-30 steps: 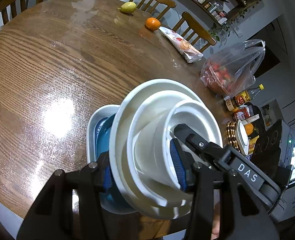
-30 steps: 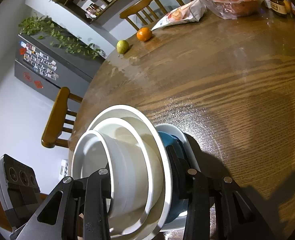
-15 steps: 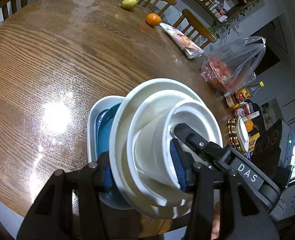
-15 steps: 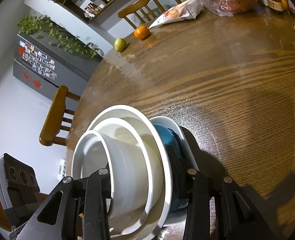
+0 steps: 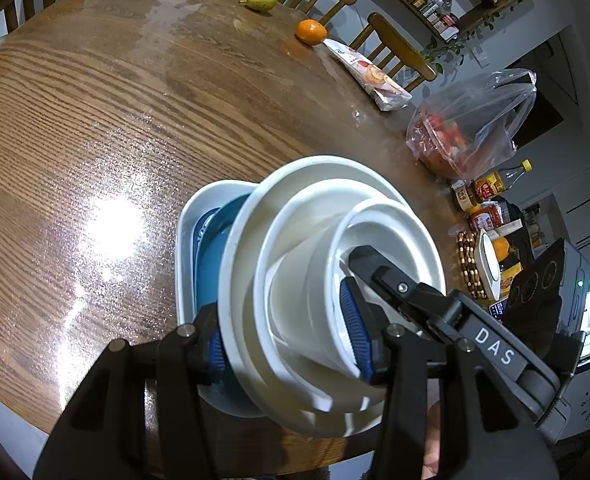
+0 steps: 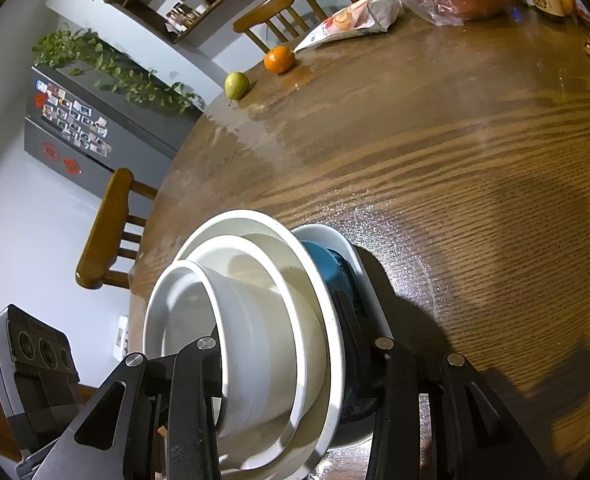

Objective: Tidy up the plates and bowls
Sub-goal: 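Lower the bowl stack with both grippers onto the teal plate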

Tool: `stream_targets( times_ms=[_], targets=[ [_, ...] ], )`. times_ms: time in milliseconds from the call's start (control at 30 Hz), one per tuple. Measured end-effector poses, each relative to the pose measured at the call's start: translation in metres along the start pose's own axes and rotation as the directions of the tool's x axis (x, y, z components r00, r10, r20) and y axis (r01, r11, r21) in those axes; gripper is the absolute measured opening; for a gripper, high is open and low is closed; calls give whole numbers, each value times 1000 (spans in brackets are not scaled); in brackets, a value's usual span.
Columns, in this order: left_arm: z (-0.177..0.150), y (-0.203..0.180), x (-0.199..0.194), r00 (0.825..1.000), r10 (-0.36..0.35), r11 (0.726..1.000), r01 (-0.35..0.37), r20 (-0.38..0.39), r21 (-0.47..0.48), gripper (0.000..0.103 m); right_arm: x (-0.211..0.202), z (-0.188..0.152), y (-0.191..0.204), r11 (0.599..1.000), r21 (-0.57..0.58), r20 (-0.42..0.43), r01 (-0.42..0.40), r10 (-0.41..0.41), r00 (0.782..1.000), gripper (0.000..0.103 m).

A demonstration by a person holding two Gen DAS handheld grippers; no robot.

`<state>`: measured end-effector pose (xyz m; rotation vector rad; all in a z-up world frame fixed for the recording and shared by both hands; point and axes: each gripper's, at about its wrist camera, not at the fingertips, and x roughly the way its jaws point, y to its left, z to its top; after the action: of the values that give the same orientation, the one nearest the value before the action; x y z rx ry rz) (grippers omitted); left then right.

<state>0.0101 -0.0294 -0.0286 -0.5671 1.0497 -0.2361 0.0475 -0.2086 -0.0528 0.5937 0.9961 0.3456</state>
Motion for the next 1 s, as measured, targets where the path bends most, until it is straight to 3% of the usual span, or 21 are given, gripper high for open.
stream_targets(
  times_ms=[1000],
  targets=[
    [-2,-1,4,1000,-10,1000,10,-17,10,47,0,0,-4,1000,8,2,5,-5,1000,41]
  ],
)
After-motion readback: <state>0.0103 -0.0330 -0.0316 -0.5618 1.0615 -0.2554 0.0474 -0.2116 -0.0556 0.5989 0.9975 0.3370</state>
